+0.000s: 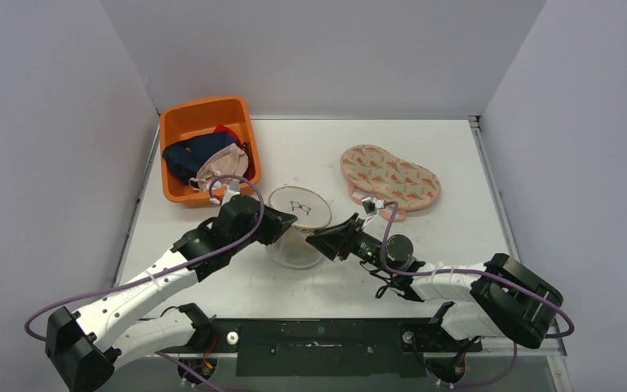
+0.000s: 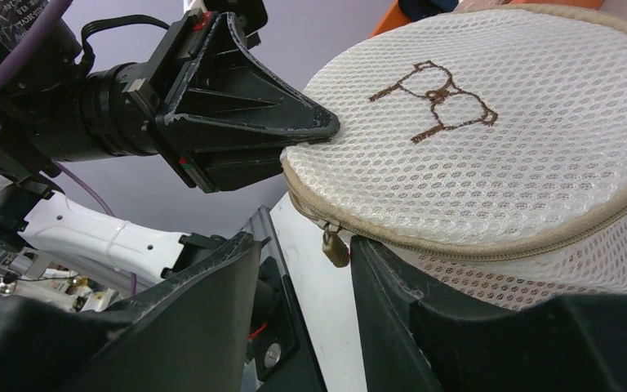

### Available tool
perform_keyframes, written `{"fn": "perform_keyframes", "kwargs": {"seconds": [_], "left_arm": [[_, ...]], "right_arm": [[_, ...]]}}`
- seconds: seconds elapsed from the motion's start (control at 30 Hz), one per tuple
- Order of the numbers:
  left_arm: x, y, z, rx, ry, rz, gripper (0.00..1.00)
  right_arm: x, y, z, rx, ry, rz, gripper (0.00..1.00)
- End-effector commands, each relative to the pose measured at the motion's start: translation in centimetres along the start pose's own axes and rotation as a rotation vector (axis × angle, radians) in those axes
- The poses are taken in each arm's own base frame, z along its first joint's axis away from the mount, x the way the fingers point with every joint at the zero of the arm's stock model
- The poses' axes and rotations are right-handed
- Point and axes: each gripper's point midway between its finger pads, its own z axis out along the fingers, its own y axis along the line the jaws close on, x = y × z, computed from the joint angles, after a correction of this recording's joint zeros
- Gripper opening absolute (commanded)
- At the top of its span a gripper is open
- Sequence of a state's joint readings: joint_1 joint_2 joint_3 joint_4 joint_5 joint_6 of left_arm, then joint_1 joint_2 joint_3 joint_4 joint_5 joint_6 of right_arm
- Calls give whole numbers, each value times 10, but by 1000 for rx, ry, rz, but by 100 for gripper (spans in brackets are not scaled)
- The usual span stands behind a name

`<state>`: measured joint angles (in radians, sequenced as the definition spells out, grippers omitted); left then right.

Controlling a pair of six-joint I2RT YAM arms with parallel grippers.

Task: Unzip the laundry bag and remove the bra
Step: Unzip the laundry bag at the center of the board.

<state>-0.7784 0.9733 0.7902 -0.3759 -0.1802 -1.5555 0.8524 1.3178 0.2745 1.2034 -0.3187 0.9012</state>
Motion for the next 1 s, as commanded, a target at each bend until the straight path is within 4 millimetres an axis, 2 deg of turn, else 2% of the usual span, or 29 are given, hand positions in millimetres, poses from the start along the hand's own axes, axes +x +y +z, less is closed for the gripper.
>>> {"fn": "perform_keyframes", "kwargs": {"seconds": [0.0,0.2,0.53,0.73,0.97], "left_arm": [[-4,-24,-8,90,-21,-22,0],[-4,-22,-8,86,-23,-26,0],[-2,-25,-8,95,-13,-26,0],[-1,-26,-8,99,-9,-25,0],[2,-29,-8,106,-2,-24,0]], "right_arm": [[-20,22,-2,-78,-82,-55,45],[-21,22,-7,-73,-86,-67,50],[-18,18,-2,-49,-56,-84,45],[-13,9,-2,-17,-39,-88,52],[-14,9,0,-18,-46,-101,52]]}}
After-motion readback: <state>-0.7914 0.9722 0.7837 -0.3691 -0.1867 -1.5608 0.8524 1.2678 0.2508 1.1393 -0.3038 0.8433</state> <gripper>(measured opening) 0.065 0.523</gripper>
